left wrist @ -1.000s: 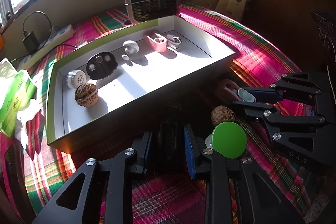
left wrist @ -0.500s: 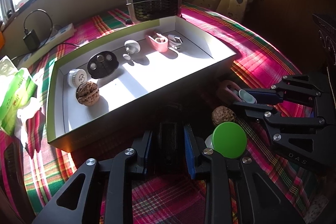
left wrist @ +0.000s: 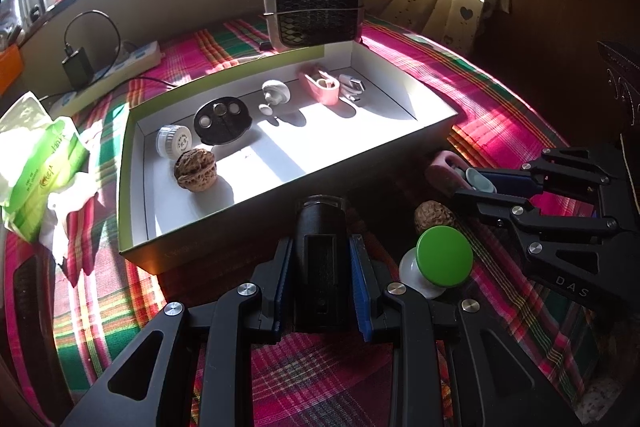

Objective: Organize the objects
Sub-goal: 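Grasp the black cylinder with the left tool while the right tool grasps the pink holder, then lift and carry the black cylinder and pink holder into the white box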

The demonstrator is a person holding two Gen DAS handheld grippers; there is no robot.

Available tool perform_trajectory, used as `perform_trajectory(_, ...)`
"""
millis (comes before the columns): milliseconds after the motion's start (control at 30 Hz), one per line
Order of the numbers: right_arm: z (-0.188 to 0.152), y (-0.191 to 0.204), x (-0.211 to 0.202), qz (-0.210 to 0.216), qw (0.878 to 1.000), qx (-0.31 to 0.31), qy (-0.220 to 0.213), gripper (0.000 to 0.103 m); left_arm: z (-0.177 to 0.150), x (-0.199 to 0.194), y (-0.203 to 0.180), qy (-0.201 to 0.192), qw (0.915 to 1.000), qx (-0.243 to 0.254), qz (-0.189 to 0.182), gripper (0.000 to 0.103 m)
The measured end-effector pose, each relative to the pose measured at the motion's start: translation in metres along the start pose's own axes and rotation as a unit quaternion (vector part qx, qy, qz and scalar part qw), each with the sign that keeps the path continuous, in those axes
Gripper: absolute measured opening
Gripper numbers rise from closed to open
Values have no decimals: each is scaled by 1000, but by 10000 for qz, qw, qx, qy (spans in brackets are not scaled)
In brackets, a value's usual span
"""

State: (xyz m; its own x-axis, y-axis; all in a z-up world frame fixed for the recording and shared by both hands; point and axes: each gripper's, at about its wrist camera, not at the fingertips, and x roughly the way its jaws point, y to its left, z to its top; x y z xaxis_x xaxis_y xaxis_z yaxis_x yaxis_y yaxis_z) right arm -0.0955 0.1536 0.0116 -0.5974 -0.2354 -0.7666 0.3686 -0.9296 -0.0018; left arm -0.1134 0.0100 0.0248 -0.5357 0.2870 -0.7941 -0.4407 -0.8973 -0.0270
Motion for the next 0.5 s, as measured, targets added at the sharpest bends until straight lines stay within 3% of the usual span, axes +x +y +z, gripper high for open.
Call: perform_trajectory(500,15,-2,-16,89,9998,59,-196,18,9,-23,12,-228,9991,-350,37,24)
